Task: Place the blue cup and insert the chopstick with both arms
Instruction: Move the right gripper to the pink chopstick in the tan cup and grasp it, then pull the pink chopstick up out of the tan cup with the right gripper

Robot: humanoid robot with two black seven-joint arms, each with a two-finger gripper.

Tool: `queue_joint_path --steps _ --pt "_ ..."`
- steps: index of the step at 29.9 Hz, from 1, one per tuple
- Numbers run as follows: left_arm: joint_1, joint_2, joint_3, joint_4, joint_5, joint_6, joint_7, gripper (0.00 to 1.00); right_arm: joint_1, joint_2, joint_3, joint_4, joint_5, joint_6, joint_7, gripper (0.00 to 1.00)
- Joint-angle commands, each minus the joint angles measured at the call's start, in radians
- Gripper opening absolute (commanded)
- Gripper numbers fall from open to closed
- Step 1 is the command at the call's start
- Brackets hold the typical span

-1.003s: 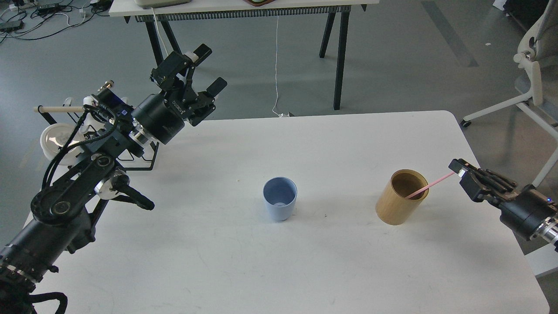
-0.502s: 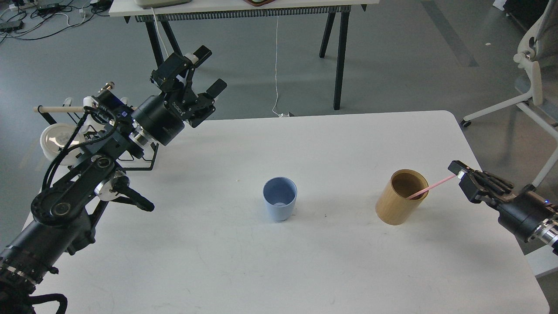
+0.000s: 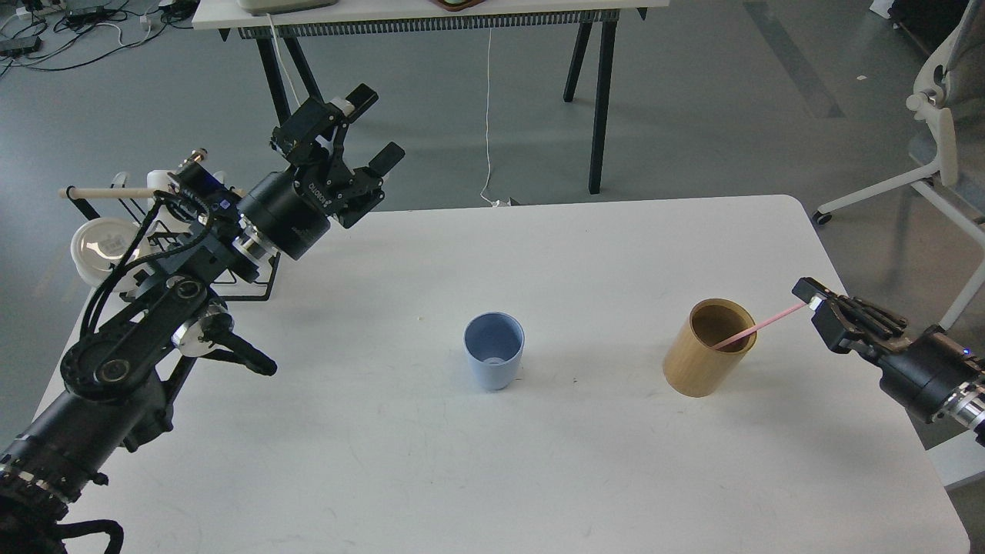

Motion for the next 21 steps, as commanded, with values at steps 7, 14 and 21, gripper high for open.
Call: queue_joint_path --steps 7,14,21 --pt "0.000 0.000 0.005 0.000 0.000 0.000 0.000 0.98 0.002 -0.038 0.038 0.060 0.009 -0.020 0.000 0.04" --pt "0.000 0.000 0.012 0.005 -0.001 0.000 0.000 0.98 0.000 -0.111 0.066 0.149 0.010 -0.045 0.000 0.04" --pt "0.014 0.000 0.012 0.008 0.000 0.000 0.000 0.98 0.002 -0.217 0.073 0.255 0.071 -0.085 0.000 0.04"
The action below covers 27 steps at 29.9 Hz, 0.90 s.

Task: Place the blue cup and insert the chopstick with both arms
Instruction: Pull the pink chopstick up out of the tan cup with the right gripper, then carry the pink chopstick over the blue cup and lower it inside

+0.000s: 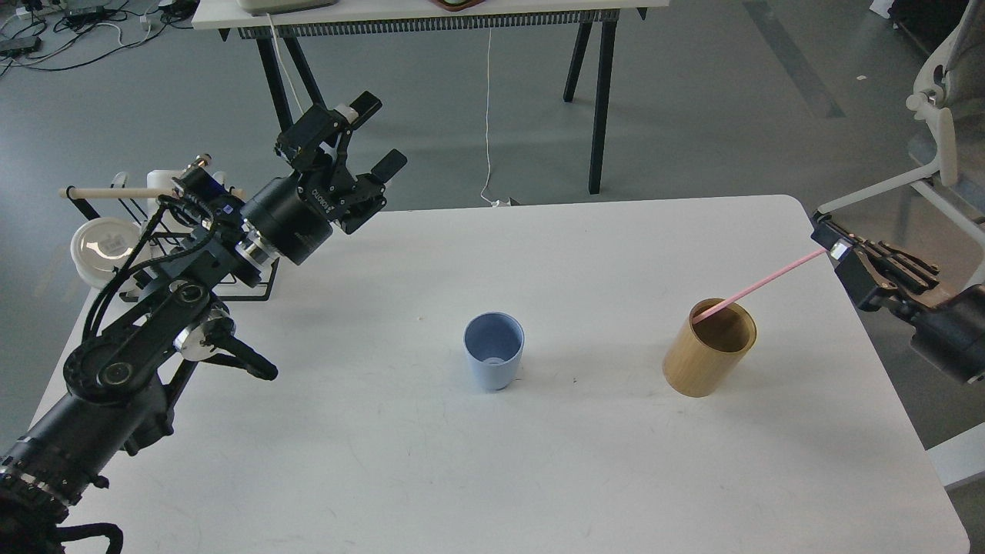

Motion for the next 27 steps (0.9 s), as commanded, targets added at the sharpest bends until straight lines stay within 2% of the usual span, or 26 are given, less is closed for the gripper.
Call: queue_joint_path --steps 1,9,15,18,23,27 --pt "0.005 0.000 0.000 0.000 0.001 0.000 0.000 0.98 0.001 -0.058 0.005 0.059 0.027 -0.022 0.000 0.04" --pt "0.015 0.000 0.000 0.000 0.001 0.000 0.000 0.98 0.001 -0.147 0.071 0.133 0.092 -0.037 0.000 0.04" --pt "0.024 0.000 0.000 0.002 0.001 0.000 0.000 0.98 0.045 -0.129 0.083 0.157 0.125 -0.011 0.000 0.04" --pt "0.026 0.000 0.000 0.002 0.001 0.000 0.000 0.98 0.106 -0.066 0.076 0.157 0.135 0.069 0.000 0.04" --pt "0.026 0.003 0.000 0.002 0.001 0.000 0.000 0.98 0.249 0.070 0.028 0.150 0.144 0.273 0.000 0.04" --pt "0.026 0.003 0.000 0.008 0.001 0.000 0.000 0.98 0.421 0.146 -0.149 0.107 0.142 0.308 0.000 0.04"
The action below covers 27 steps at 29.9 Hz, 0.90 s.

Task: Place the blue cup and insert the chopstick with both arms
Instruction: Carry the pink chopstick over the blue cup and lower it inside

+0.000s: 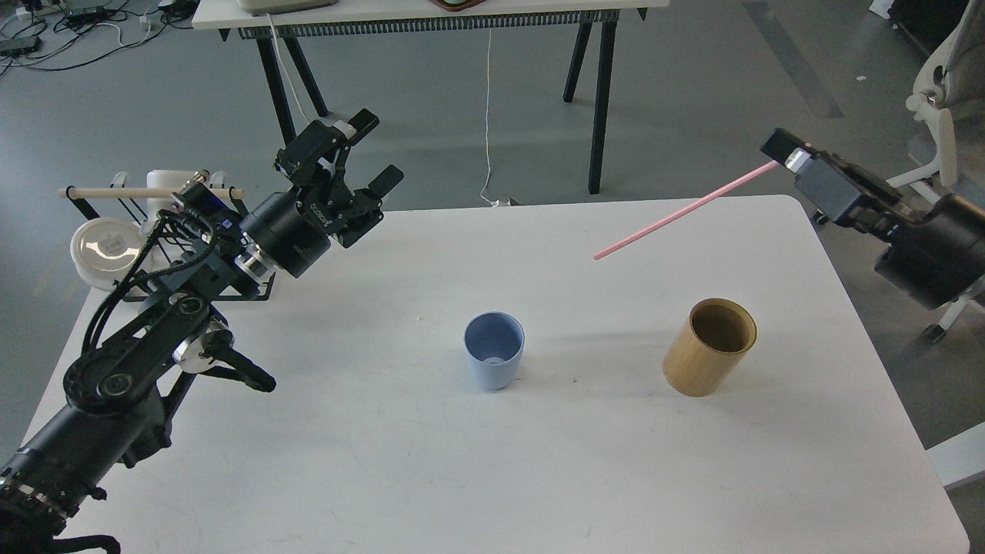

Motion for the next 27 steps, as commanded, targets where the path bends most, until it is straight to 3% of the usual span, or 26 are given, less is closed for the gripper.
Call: queue_joint_path --steps 1,9,27 --pt "0.002 -0.001 0.000 0.005 0.000 0.000 0.000 0.98 0.173 0.070 -0.184 -0.044 -0.002 0.025 0.000 0.04" --pt "0.020 -0.001 -0.002 0.005 0.000 0.000 0.000 0.98 0.516 0.216 -0.543 -0.222 -0.003 0.020 0.000 0.04" --pt "0.029 -0.001 -0.008 0.022 0.000 0.000 0.000 0.99 0.626 0.544 -0.712 -0.502 -0.091 0.020 0.000 0.04"
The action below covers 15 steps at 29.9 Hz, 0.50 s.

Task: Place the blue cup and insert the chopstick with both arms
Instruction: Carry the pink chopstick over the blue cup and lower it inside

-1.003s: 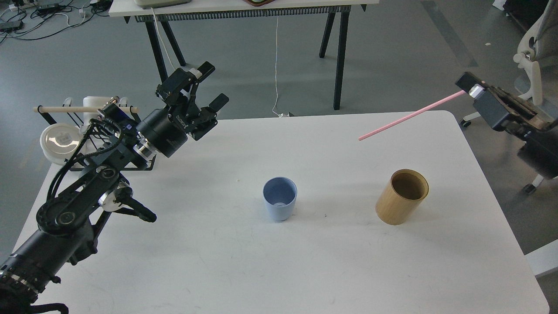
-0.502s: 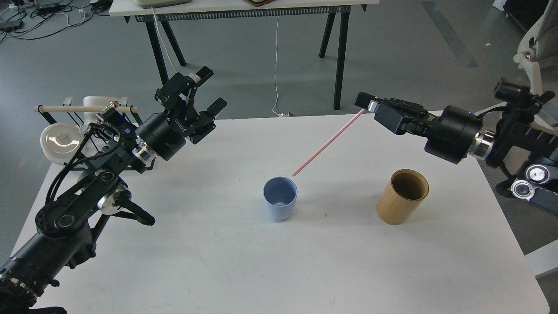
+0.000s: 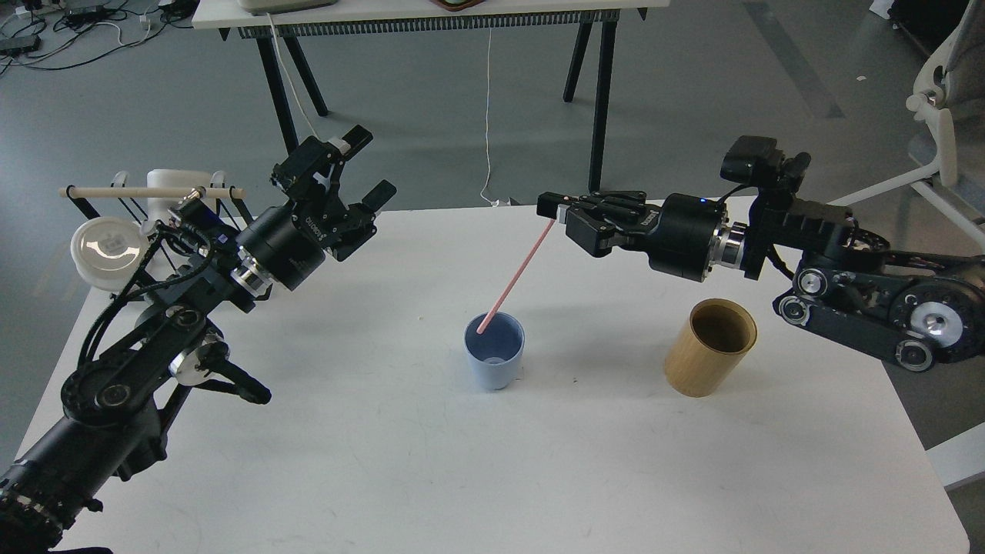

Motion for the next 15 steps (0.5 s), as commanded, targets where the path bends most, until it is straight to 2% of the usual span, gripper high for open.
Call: queue_joint_path --steps 1,10,13,15 --pt "-0.001 -0.002 -0.004 0.003 0.000 0.000 0.000 0.99 0.004 0.046 -0.026 -0.034 -0.001 -0.002 0.000 0.04" --pt "-0.001 -0.002 -0.005 0.003 -0.002 0.000 0.000 0.99 0.005 0.056 -0.060 -0.035 -0.002 -0.002 0.000 0.08" --pt "0.001 -0.002 -0.007 0.003 0.000 0.000 0.000 0.99 0.007 0.056 -0.067 -0.034 -0.002 -0.002 0.000 0.14" --pt "-0.001 -0.002 -0.007 0.003 0.000 0.000 0.000 0.99 0.007 0.056 -0.066 -0.032 -0.001 -0.002 0.000 0.25"
